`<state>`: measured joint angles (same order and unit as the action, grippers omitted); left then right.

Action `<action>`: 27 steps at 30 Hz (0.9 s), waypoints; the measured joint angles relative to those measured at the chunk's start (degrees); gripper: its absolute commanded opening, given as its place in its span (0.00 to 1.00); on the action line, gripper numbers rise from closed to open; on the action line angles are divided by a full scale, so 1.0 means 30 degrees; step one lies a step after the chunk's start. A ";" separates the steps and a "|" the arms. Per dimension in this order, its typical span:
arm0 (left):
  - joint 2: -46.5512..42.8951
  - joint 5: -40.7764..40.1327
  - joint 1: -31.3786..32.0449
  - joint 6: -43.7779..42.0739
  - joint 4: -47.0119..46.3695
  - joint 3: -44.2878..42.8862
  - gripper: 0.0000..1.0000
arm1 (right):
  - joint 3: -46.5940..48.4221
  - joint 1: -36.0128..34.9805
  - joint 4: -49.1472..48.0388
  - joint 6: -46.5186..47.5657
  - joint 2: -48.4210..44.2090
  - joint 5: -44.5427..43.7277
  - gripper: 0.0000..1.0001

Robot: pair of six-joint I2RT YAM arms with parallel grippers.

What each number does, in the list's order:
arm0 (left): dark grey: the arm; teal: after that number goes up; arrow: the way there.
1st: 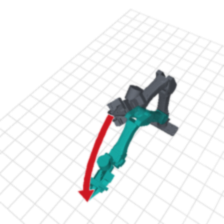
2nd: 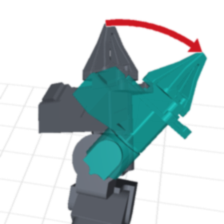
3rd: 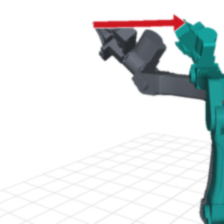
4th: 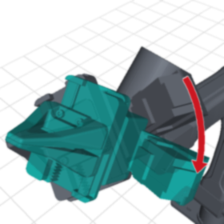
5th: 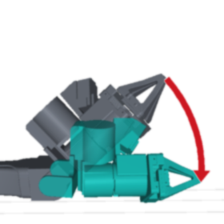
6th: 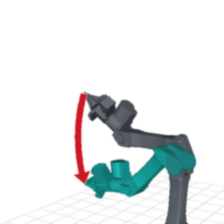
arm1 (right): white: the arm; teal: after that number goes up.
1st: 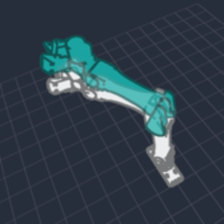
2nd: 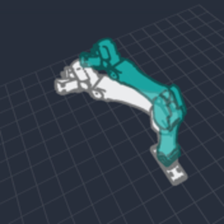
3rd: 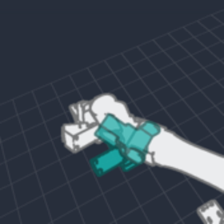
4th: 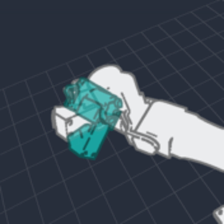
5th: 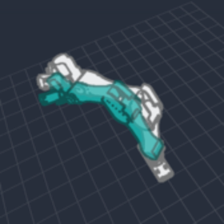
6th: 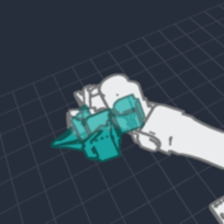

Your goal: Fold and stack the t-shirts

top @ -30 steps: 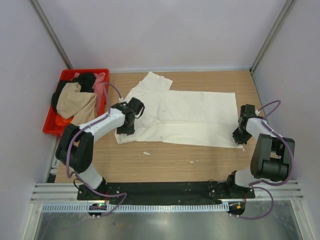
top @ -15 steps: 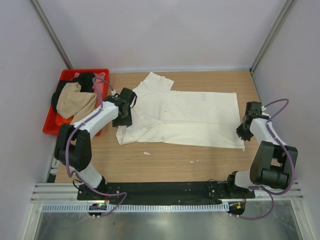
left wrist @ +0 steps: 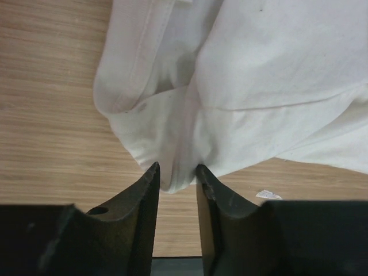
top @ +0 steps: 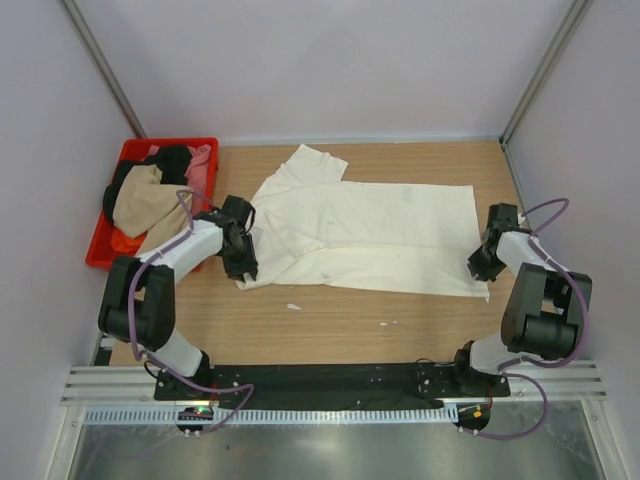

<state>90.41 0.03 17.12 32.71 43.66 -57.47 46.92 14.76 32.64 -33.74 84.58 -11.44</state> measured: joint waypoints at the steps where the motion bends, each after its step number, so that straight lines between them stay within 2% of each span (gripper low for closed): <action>1: 0.0087 0.0080 -0.0007 0.0044 -0.0058 0.0066 0.24 | 0.0000 0.0015 -0.0036 0.0022 0.0153 -0.0095 0.18; 2: 0.0211 0.0087 -0.0007 0.0007 -0.0146 0.0058 0.19 | 0.0000 0.0036 -0.0080 0.0080 0.0291 -0.0248 0.18; 3: 0.0364 0.0073 -0.0007 0.0007 -0.0182 -0.0022 0.06 | 0.0000 0.0073 -0.0109 0.0109 0.0386 -0.0408 0.18; 4: 0.0641 -0.0007 0.0000 -0.0044 -0.0102 -0.0255 0.01 | 0.0000 0.0117 -0.0138 0.0146 0.0437 -0.0576 0.18; 11: 0.2346 -0.2193 0.0000 -0.0466 0.0692 -0.3264 0.00 | 0.0000 0.0401 -0.0313 0.0233 0.0474 -0.1785 0.18; 15: 0.3548 -0.3118 0.0000 -0.0794 0.1064 -0.4663 0.35 | 0.0080 0.0401 -0.0168 0.0291 0.0474 -0.1967 0.18; 19: 0.3956 -0.3876 0.0000 -0.1071 0.1647 -0.4699 0.41 | 0.0561 0.0109 0.0146 0.0568 -0.0044 -0.1661 0.23; 21: 0.3956 -0.4233 -0.0036 -0.1122 0.2040 -0.4947 0.41 | 0.0874 -0.1042 0.0058 0.0736 -0.1275 -0.1457 0.27; 24: 0.3949 -0.4371 -0.0270 -0.1129 0.2550 -0.5807 0.48 | 0.1443 -0.4903 -0.1428 0.1268 -0.3242 -0.1260 0.28; 27: 0.3730 -0.4036 -0.0823 -0.1049 0.2397 -0.6411 0.48 | 0.2565 -0.9522 -0.4138 0.2171 -0.3417 -0.0342 0.28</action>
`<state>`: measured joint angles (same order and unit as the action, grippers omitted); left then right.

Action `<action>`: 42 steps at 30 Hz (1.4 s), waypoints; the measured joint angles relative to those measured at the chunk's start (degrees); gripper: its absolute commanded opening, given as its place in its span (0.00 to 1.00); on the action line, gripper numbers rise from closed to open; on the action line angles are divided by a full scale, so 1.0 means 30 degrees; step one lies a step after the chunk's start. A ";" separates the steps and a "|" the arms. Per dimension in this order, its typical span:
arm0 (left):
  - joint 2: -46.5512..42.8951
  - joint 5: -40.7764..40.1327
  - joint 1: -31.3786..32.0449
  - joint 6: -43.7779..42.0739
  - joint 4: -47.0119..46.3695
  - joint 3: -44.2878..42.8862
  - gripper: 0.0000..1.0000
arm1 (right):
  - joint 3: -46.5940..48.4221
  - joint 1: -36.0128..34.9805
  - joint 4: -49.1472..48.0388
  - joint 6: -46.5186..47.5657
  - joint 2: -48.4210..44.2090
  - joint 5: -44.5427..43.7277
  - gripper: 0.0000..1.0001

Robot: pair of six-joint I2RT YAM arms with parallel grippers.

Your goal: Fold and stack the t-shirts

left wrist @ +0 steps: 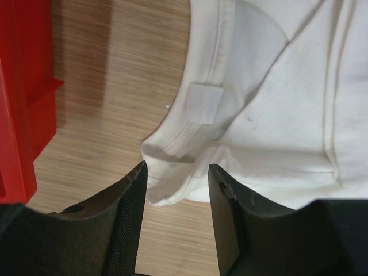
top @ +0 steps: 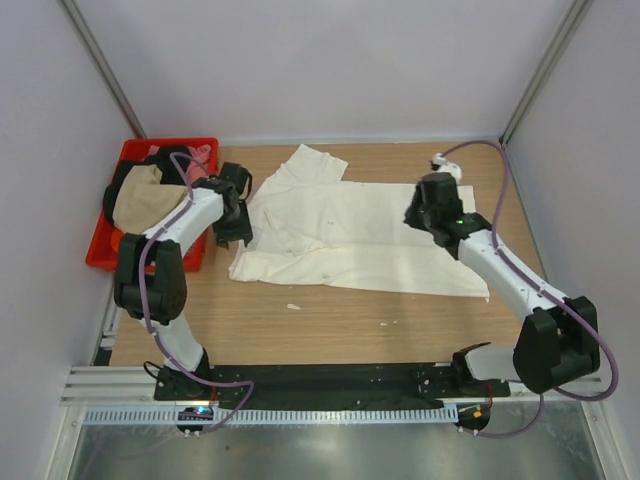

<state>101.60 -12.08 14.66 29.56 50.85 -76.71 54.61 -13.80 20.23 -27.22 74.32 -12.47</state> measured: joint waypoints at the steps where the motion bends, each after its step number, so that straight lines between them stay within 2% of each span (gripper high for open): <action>1: -0.0153 0.0459 -0.0306 0.0029 -0.0102 -0.0029 0.48 | 0.0408 -0.1027 -0.0627 0.0299 0.0313 0.0182 0.28; 7: -0.1566 0.4197 -0.3636 0.0933 -0.0882 -0.0007 0.50 | 0.3993 -0.7235 -0.3002 0.4401 0.5413 0.0277 0.30; 11: -0.2892 0.6295 -0.5348 0.1749 -0.2273 0.0933 0.49 | 0.6411 -0.9675 -0.3016 0.6841 0.9136 0.0925 0.29; 14: -0.3810 0.7504 -0.5544 0.2091 -0.2885 0.2419 0.48 | 0.7286 -1.0790 -0.2871 0.8517 1.0928 0.1523 0.31; 22: -0.5501 0.7861 -0.5391 0.1916 -0.3104 0.6244 0.49 | 0.8517 -1.2160 -0.2375 1.1300 1.2670 0.2601 0.36; 37: -0.5843 0.8459 -0.5384 0.2186 -0.3898 0.8138 0.49 | 0.9610 -1.2393 -0.2208 1.3107 1.4659 0.2703 0.36; 42: -0.5829 0.8437 -0.5180 0.2572 -0.4240 0.8480 0.46 | 0.9697 -1.2422 -0.2237 1.3136 1.4746 0.2659 0.36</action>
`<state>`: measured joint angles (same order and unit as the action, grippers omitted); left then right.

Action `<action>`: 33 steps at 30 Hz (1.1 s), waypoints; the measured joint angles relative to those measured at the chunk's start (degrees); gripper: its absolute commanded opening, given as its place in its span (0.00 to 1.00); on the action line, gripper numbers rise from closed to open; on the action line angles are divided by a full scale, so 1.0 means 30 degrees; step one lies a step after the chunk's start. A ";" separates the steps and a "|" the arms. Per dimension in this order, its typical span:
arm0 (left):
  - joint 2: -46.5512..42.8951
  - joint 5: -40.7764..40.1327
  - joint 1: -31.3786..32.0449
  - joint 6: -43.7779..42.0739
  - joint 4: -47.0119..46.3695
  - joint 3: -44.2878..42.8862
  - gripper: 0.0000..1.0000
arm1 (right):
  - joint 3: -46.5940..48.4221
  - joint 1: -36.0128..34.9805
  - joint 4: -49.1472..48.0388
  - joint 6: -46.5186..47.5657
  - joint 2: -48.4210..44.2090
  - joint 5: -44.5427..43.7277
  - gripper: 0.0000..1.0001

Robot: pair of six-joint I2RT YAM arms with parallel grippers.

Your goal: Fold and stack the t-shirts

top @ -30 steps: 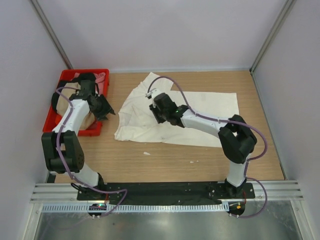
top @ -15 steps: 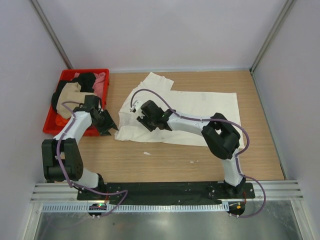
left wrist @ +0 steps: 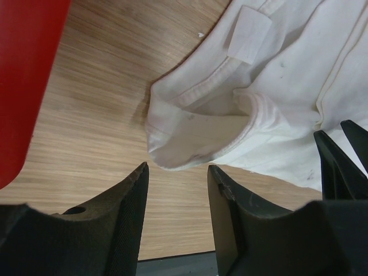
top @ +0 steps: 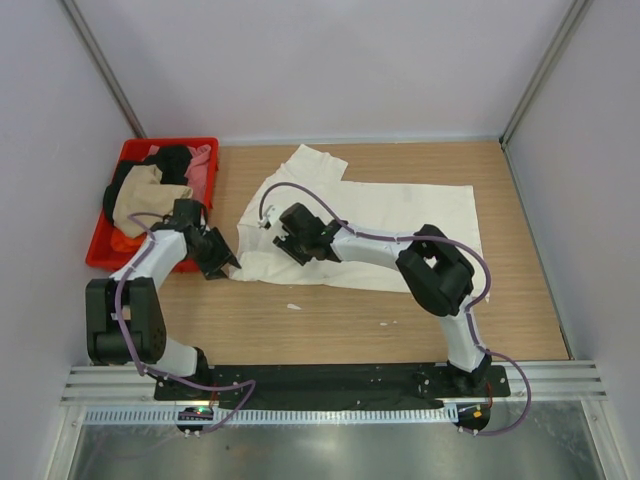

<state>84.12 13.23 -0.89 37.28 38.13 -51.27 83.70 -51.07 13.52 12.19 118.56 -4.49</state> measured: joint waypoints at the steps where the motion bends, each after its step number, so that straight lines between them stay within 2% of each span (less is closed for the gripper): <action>1: 0.0015 -0.0022 0.0029 0.0029 -0.0080 0.0000 0.44 | 0.0007 -0.0007 0.0007 0.0000 0.0000 0.0000 0.36; 11: 0.1311 -0.0750 0.0204 0.0452 -0.0707 -0.0022 0.37 | 0.0102 -0.0335 0.0087 0.0131 0.0000 0.0109 0.38; 13: 0.1457 -0.0940 0.0459 0.0459 -0.0699 -0.0153 0.35 | 0.0102 -0.0357 0.0087 0.0131 0.0000 0.0095 0.35; 17: 0.1916 -0.1151 0.0794 0.0488 -0.0772 -0.0707 0.33 | 0.0102 -0.0372 0.0007 0.0197 0.0007 -0.0321 0.19; 20: 0.2273 -0.1333 0.0816 0.0510 -0.0845 -0.0867 0.33 | 0.0102 -0.0372 -0.0189 0.0233 0.0007 -0.0874 0.02; 33: 0.2506 -0.2929 0.1049 0.0459 -0.0510 -0.1377 0.34 | -0.0226 -0.0262 -0.1989 -0.0437 0.0000 -0.3963 0.01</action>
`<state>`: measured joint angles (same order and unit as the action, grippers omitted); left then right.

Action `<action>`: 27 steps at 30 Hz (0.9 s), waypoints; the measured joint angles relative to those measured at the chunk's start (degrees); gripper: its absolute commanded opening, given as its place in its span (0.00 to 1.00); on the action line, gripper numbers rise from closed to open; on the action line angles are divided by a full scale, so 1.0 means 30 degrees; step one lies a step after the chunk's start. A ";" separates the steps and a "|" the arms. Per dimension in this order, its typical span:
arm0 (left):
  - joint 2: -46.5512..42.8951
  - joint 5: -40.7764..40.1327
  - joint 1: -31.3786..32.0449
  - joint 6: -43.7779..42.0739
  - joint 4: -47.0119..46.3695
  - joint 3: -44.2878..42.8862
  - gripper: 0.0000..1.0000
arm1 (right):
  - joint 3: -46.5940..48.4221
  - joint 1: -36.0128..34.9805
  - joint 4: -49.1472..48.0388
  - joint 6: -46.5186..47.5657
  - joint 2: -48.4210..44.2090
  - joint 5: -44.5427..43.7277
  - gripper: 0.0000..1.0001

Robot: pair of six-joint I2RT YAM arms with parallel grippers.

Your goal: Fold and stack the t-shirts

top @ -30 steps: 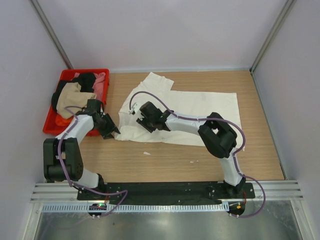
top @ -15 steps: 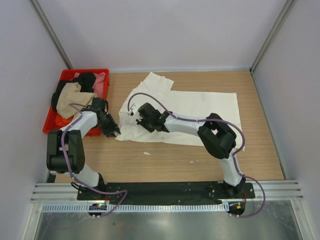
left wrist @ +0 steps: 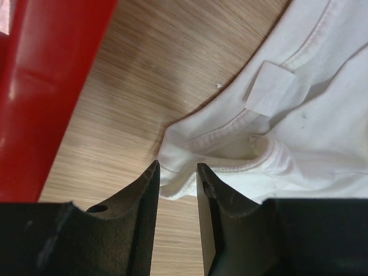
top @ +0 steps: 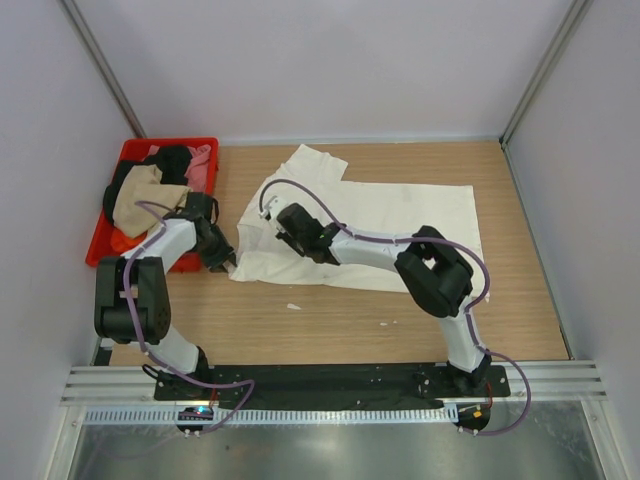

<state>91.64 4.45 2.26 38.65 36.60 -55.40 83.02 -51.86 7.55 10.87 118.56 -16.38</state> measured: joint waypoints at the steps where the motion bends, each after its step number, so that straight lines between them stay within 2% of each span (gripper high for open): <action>1: 0.0000 -0.0197 0.0015 -0.0015 0.0073 -0.0066 0.34 | 0.0000 0.0058 -0.0080 -0.0153 0.0000 -0.0233 0.01; 8: 0.0095 -0.1559 0.0226 -0.0051 0.0634 -0.1064 0.34 | -0.0036 0.1428 -0.0546 -0.1341 -0.0240 -0.1341 0.01; 17: -0.0051 -0.3497 0.0984 -0.0452 0.1719 -0.2142 0.43 | -0.0036 0.3512 -0.0933 -0.3264 -0.0634 -0.1268 0.01; 27: -0.1457 -0.3264 0.2499 -0.0335 0.1872 -0.0816 0.44 | -0.0036 0.3636 -0.0925 -0.4641 -0.0590 -0.0903 0.01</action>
<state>87.26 -5.34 9.76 37.65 42.22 -57.84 82.91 -40.95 4.78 -3.05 116.79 -19.09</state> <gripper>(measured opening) 0.438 0.025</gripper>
